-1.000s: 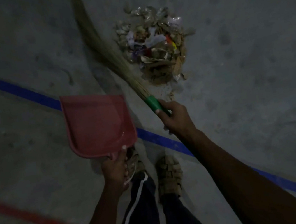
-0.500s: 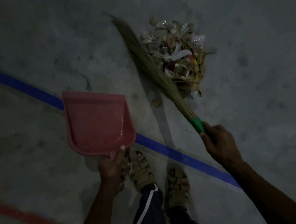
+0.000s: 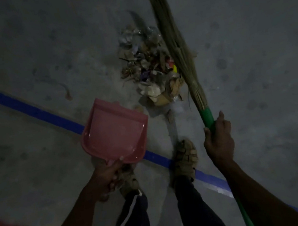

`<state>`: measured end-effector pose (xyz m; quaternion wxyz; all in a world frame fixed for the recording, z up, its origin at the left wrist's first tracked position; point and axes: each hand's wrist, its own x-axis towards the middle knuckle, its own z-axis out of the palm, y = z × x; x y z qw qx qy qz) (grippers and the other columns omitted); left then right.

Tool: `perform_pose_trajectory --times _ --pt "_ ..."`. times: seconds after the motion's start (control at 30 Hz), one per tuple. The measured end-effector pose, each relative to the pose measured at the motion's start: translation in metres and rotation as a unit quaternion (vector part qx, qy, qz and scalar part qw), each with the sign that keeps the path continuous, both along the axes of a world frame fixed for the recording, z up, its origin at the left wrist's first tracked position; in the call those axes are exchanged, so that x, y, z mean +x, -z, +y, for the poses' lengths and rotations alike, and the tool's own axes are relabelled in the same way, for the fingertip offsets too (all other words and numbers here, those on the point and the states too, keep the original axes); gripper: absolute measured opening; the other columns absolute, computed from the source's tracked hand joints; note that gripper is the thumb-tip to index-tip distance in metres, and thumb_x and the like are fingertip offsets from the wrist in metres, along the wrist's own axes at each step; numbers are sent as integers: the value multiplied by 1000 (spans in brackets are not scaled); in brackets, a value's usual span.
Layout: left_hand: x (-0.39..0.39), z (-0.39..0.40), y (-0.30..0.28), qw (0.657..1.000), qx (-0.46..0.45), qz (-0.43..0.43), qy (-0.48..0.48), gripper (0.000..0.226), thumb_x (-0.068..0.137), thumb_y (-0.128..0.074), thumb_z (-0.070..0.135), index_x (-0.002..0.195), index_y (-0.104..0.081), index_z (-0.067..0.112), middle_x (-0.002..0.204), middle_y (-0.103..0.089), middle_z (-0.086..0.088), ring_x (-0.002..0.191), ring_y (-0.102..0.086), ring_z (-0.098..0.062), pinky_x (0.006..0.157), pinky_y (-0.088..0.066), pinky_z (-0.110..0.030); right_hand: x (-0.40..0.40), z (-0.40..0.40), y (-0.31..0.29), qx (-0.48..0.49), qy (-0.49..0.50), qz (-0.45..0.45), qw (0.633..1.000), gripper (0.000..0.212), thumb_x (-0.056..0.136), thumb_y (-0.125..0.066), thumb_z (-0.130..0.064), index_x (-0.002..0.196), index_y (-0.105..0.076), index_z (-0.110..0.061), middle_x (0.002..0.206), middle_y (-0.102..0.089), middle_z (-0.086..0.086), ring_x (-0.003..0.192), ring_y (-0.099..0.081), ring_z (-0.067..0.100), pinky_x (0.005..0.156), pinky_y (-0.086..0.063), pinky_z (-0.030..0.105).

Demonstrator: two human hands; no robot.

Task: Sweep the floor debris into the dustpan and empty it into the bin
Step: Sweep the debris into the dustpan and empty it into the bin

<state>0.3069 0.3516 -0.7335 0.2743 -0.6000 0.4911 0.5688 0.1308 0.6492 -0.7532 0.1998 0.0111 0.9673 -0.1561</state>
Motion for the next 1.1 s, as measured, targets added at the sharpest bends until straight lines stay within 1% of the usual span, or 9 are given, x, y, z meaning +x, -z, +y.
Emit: perform_pose_trajectory --times 0.13,0.3,0.4,0.5,0.6,0.73,0.87,0.97,1.1 --pt "8 38 24 1000 14 -10 1 44 96 -67 37 71 -56 2 47 -42 -6 27 -33 -13 34 -25 -13 -28 4 38 33 9 3 999 64 100 -51 -27 154 -22 -11 135 -37 16 74 -49 26 59 -38 32" --pt "16 76 65 998 27 -24 -42 49 89 -74 47 69 -53 7 50 -40 -7 32 -34 -11 45 -25 -16 -51 24 78 59 17 23 998 60 98 -53 -22 152 -29 -12 134 -36 15 71 -46 24 60 -40 34" --pt "8 88 86 999 0 -37 -29 47 91 -70 47 64 -51 13 47 -41 -5 33 -33 -13 44 -25 -16 -60 37 98 81 36 22 996 61 95 -57 -18 150 -31 -13 132 -37 14 75 -56 30 62 -43 36" --pt "-10 88 98 999 -7 -45 -3 46 92 -67 50 66 -54 14 45 -43 0 35 -34 -12 40 -25 -17 -66 46 113 95 41 2 995 62 91 -61 -14 147 -35 -12 132 -37 15 81 -60 36 64 -48 41" --pt "-28 80 107 998 16 -55 29 54 92 -64 55 66 -57 8 43 -42 -1 32 -33 -13 39 -25 -16 -67 53 124 90 18 -7 996 63 88 -64 -13 145 -38 -12 132 -37 12 81 -60 34 62 -54 43" --pt "-56 61 113 996 41 -56 58 54 94 -63 51 70 -56 4 43 -39 0 31 -31 -11 36 -24 -15 -63 67 135 78 -24 -4 997 56 90 -63 -16 141 -41 -11 132 -38 12 73 -54 29 53 -46 35" --pt "-79 39 122 991 29 -50 120 52 91 -65 53 71 -57 6 43 -40 1 32 -33 -8 36 -25 -15 -57 78 141 40 -49 -17 998 55 89 -64 -14 139 -44 -11 133 -39 10 76 -53 26 51 -42 32" --pt "-96 26 129 986 31 -46 159 56 83 -67 62 72 -60 7 45 -43 1 35 -35 -10 40 -27 -19 -50 81 146 16 -67 -28 997 57 84 -67 -10 136 -46 -9 132 -41 12 75 -53 28 53 -36 30" --pt "-117 20 136 978 24 -27 204 57 85 -65 63 73 -59 8 48 -43 -1 37 -33 -13 41 -27 -20 -36 81 155 12 -84 -61 995 63 78 -68 -7 137 -46 -9 133 -40 10 78 -57 31 53 -45 34"
